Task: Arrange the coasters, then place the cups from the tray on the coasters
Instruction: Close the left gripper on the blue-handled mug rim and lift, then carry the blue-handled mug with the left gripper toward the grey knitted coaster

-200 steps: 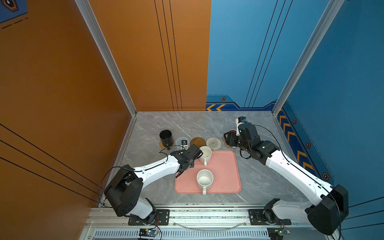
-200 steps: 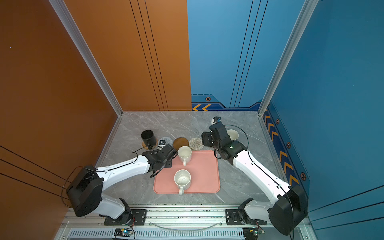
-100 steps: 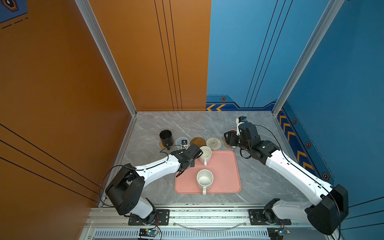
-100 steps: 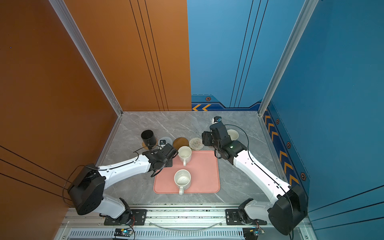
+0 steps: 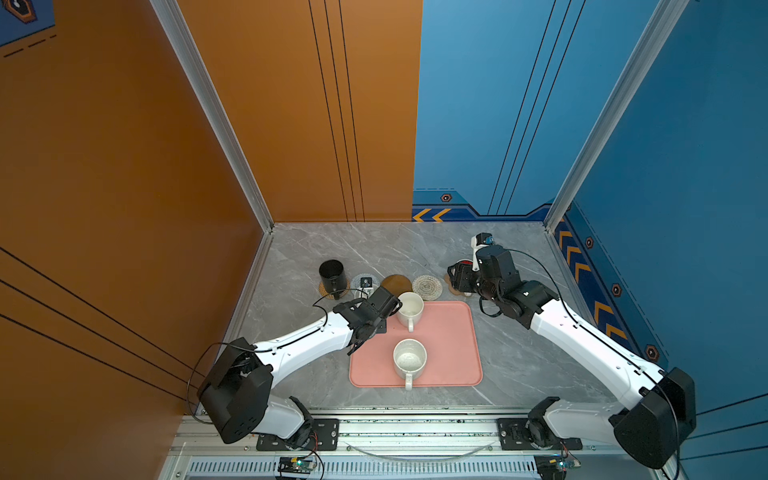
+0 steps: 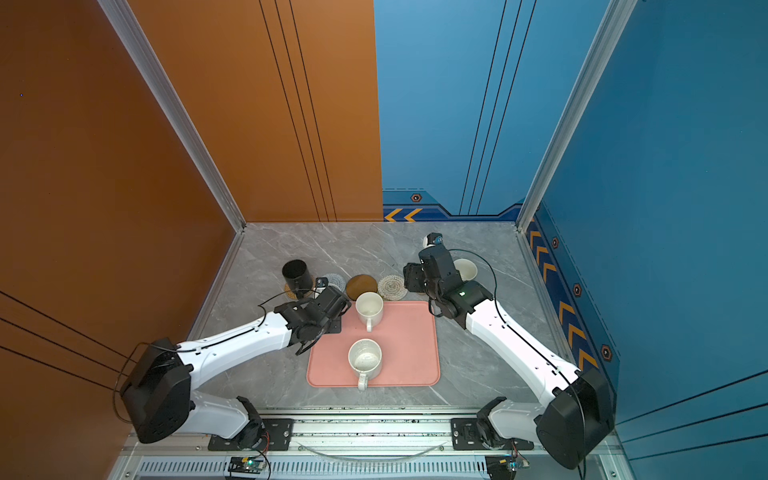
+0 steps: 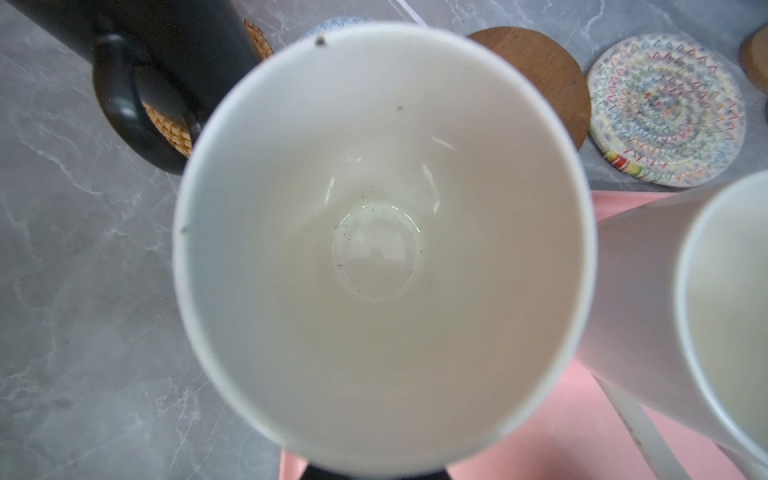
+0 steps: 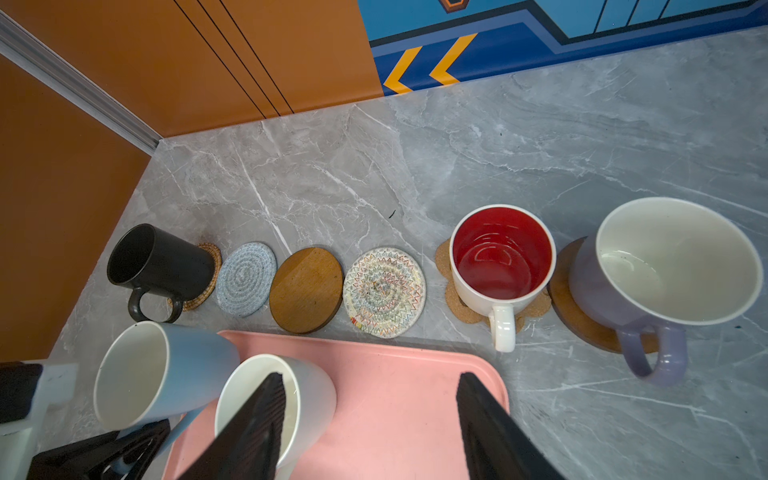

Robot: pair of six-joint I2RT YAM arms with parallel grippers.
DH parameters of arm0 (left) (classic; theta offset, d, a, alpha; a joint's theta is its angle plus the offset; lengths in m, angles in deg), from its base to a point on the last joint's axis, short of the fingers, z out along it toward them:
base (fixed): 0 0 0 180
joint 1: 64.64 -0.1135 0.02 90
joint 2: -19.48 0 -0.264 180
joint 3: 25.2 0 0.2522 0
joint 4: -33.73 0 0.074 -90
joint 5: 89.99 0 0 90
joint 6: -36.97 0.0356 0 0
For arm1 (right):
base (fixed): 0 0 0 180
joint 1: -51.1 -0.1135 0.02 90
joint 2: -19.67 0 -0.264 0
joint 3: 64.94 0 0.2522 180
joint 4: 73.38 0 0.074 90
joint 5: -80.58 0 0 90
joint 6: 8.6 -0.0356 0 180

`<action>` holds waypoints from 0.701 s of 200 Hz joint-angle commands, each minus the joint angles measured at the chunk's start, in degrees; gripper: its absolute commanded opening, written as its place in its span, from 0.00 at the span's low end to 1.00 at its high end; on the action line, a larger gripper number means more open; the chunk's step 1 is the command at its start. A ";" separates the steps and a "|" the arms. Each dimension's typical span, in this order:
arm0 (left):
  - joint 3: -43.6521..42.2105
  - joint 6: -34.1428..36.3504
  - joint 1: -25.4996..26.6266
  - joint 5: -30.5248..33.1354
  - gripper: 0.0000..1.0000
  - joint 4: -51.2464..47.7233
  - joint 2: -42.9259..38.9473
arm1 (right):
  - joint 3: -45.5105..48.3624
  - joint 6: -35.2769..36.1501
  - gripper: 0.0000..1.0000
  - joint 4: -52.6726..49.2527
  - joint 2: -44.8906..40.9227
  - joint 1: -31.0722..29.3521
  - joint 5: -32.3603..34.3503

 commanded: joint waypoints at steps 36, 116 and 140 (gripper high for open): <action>8.28 5.87 -2.67 3.49 0.00 0.68 0.91 | 0.42 -0.25 0.64 0.80 0.77 0.46 -1.06; 11.19 9.99 -11.02 -3.09 0.00 4.91 5.41 | 0.47 -0.07 0.64 0.64 1.05 0.72 -1.12; 11.62 10.72 -12.24 -5.29 0.00 6.67 7.04 | 0.29 -0.07 0.64 0.54 1.10 0.81 -1.01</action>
